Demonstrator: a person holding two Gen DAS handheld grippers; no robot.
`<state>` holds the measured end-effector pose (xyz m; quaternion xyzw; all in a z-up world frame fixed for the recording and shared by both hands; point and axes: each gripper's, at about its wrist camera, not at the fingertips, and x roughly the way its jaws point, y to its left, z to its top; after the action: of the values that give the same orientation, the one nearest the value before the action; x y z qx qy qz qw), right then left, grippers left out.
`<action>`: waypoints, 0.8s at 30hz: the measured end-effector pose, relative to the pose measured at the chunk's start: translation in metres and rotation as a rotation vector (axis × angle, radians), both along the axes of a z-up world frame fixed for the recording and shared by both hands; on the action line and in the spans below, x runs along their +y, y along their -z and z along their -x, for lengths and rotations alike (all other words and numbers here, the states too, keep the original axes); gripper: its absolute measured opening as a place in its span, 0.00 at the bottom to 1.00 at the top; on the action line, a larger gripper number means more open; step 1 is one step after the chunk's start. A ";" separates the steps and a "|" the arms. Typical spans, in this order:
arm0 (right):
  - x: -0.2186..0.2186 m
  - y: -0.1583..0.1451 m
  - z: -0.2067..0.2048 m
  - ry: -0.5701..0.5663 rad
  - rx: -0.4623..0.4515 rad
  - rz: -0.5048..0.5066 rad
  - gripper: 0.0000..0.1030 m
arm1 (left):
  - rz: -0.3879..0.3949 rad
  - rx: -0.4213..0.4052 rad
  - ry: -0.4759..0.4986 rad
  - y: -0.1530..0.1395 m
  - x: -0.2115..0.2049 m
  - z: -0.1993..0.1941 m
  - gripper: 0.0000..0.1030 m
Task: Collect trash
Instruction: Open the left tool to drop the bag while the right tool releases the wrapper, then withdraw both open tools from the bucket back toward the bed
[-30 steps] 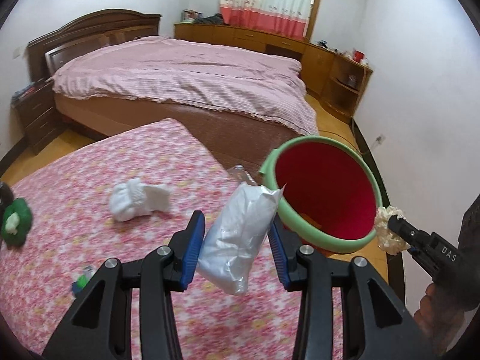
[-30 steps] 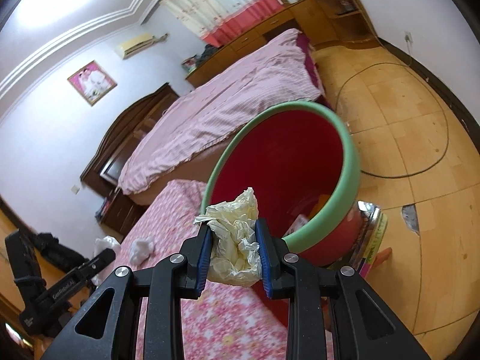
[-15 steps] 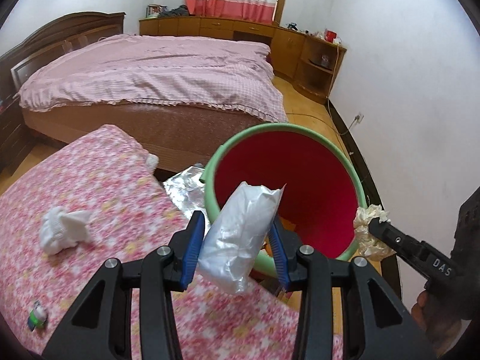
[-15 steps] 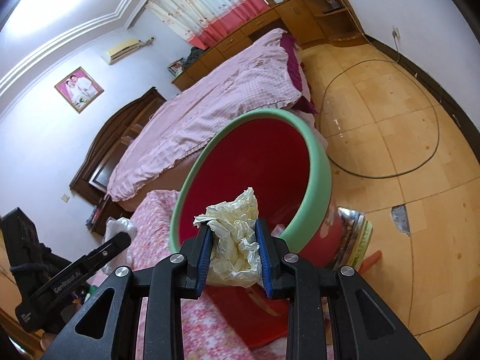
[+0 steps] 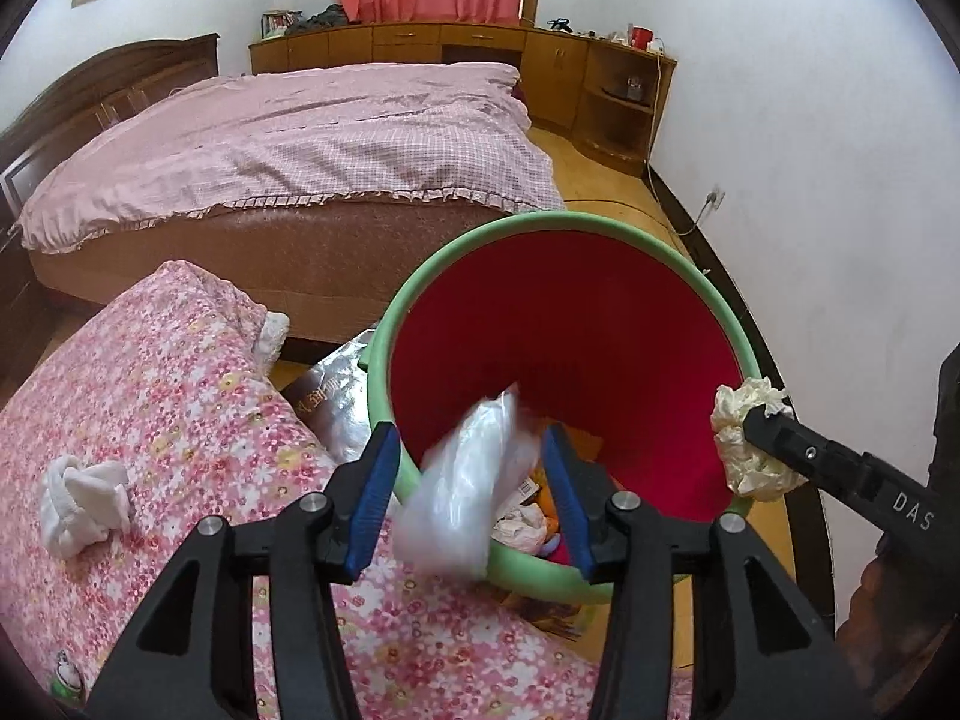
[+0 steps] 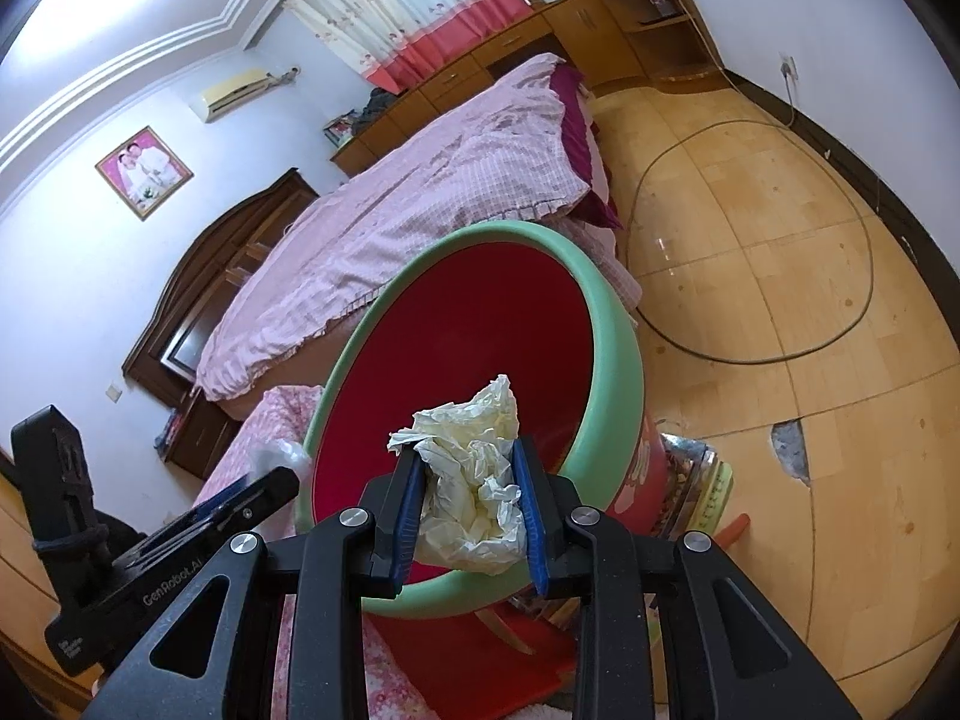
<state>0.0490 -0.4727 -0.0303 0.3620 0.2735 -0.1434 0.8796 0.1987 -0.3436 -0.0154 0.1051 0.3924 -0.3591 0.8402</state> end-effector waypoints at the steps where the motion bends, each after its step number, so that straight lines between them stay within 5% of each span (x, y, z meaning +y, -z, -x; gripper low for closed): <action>1: 0.000 0.001 -0.001 -0.003 0.003 -0.003 0.30 | 0.004 0.008 -0.003 0.001 0.000 -0.002 0.48; 14: 0.001 0.003 -0.011 -0.013 -0.004 -0.016 0.51 | 0.045 0.071 -0.078 -0.004 0.036 -0.009 0.48; 24: 0.018 -0.003 -0.006 -0.028 0.009 -0.010 0.52 | 0.081 0.073 -0.154 -0.017 0.083 -0.003 0.48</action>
<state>0.0552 -0.4544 -0.0269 0.3620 0.2833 -0.1315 0.8783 0.2015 -0.2611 0.0015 0.0273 0.4149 -0.3126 0.8540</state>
